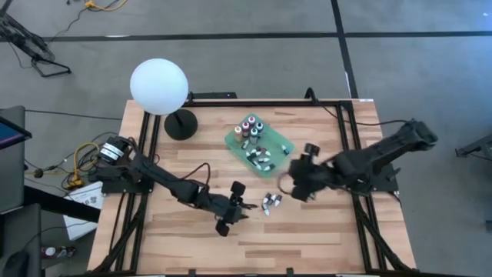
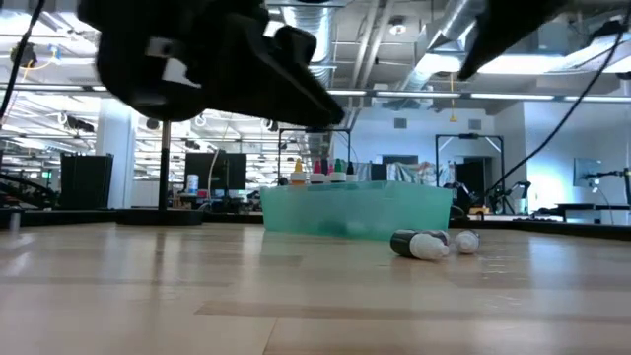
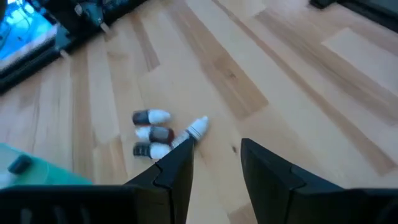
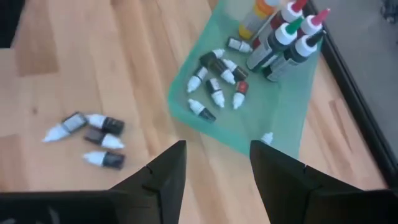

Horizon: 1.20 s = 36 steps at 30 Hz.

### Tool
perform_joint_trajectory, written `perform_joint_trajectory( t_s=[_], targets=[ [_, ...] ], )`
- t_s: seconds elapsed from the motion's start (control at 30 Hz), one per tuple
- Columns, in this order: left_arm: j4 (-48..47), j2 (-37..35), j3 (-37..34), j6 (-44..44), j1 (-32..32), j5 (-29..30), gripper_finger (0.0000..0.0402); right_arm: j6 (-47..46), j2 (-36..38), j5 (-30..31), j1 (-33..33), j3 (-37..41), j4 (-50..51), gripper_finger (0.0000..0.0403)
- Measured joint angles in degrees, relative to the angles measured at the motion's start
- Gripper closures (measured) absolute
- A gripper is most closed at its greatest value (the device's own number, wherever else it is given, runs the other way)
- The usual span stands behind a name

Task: Pick & Place food coloring
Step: Put the small black food coloring bottle into the green bin

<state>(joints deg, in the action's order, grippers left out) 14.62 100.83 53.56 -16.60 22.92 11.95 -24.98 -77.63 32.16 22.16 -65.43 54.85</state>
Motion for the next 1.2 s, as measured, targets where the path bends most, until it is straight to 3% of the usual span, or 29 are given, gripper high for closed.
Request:
perform_joint_trajectory(
  t_s=[0.23,0.47,0.83,1.03,1.2],
  targets=[
    [1.08,1.80,2.54,-3.38,-3.13,-4.26,0.0252,-9.16,8.03,8.71,11.69,7.89,-4.70,0.0229],
    [-4.53,8.16,10.96,-7.94,-4.45,-6.14,0.0217,-13.81,9.40,15.69,19.09,11.58,-6.97,0.0229],
    [-22.38,20.29,28.59,-14.40,-5.28,-4.61,0.0205,-15.11,8.66,22.40,25.91,13.36,-10.78,0.0233],
    [-28.25,23.24,32.15,-14.71,-6.34,-4.18,0.0205,-15.58,8.66,24.08,28.19,13.42,-10.75,0.0233],
    [-27.68,23.13,31.92,-14.66,-7.39,-4.21,0.0205,-15.58,8.66,25.03,29.26,13.42,-10.78,0.0239]
  ],
)
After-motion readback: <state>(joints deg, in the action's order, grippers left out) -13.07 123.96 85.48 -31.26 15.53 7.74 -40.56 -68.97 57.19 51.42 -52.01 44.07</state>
